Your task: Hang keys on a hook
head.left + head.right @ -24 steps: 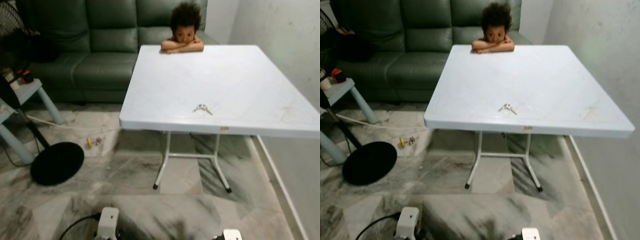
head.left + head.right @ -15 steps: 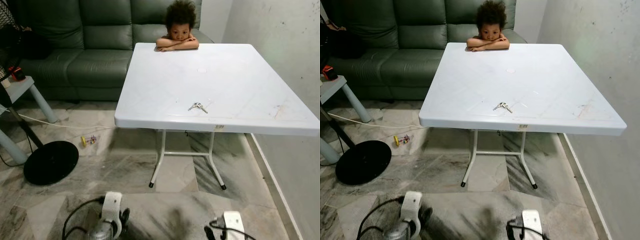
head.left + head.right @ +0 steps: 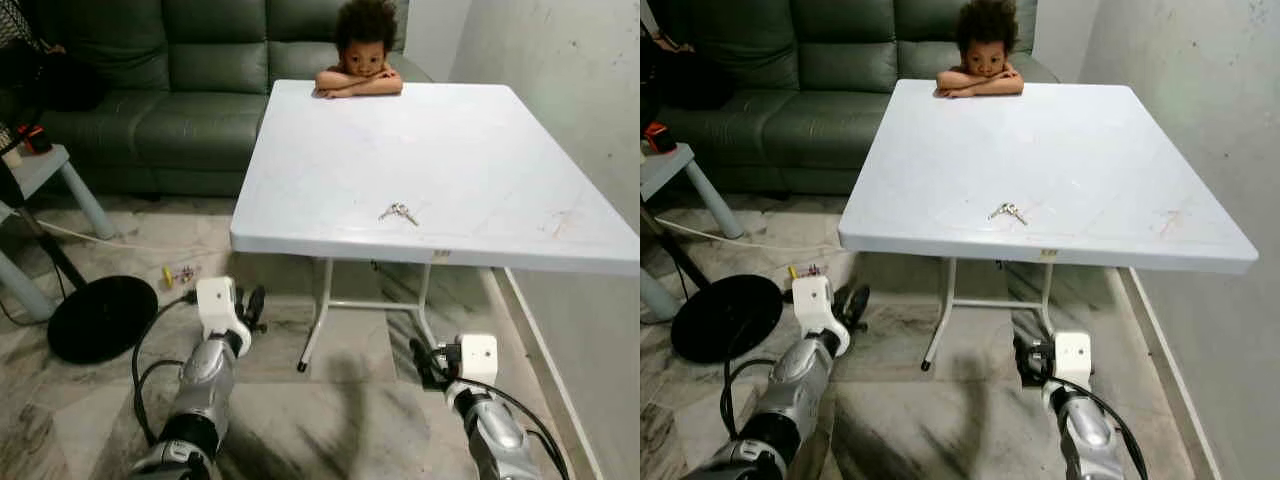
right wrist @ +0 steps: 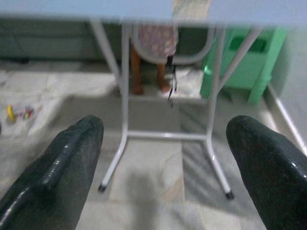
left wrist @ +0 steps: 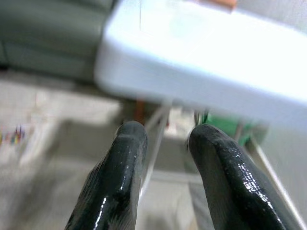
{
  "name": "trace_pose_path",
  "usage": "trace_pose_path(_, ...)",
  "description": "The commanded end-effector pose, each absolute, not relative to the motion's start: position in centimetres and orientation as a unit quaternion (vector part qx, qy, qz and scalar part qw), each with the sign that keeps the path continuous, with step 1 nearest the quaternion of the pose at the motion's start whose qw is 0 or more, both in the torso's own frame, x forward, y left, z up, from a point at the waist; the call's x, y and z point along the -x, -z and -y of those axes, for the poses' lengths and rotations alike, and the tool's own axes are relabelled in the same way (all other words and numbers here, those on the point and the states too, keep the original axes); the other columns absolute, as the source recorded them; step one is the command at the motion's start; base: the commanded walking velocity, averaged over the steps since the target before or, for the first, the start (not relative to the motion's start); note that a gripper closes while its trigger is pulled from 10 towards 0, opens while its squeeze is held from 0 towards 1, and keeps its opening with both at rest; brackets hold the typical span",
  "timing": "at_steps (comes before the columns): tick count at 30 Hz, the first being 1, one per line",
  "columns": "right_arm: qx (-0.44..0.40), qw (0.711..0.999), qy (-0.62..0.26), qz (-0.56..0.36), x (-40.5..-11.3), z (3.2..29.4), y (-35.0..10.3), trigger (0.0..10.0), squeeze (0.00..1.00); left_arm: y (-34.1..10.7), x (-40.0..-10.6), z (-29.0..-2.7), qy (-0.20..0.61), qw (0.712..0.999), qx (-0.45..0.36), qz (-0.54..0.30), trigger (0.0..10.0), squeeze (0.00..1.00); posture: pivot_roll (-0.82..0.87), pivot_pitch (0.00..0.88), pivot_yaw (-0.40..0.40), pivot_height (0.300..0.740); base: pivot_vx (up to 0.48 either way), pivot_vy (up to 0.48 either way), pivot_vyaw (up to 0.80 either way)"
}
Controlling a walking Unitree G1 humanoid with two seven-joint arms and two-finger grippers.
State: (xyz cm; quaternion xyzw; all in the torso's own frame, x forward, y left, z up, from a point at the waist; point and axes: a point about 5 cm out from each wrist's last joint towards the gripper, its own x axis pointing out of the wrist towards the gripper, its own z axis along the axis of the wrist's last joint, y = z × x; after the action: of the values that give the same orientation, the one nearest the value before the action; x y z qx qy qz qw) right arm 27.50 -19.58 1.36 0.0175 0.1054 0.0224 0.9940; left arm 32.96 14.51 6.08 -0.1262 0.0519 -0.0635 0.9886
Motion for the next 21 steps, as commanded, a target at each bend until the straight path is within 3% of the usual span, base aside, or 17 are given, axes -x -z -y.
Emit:
trace_pose_path(1,-0.028,0.997,-0.017,-0.065,-28.7,19.8,-3.4,10.0,0.0,-8.3,-33.9,-14.8,0.063,0.989,0.135,-0.012,10.0,0.0,0.05,0.0,-0.023,0.74,0.0,0.0,0.0)
trace_pose_path(6,-0.041,0.998,-0.031,0.031,-30.0,19.9,-8.3,10.0,0.0,-12.6,-34.8,-15.4,0.07,0.987,0.136,0.054,10.0,0.0,0.05,0.0,-0.02,0.74,0.0,0.0,0.0)
trace_pose_path(11,-0.029,0.993,-0.05,0.104,-29.4,19.6,-12.3,10.0,0.0,-15.2,-33.6,-15.4,0.086,0.983,0.134,0.096,10.0,0.0,0.04,0.0,-0.013,0.74,0.0,0.0,0.0)
trace_pose_path(21,-0.021,0.989,-0.082,0.122,-26.3,18.1,-13.6,10.0,0.0,-14.6,-29.9,-14.7,0.114,0.983,0.123,0.077,10.0,0.0,0.06,0.0,-0.018,0.74,0.0,0.0,0.0)
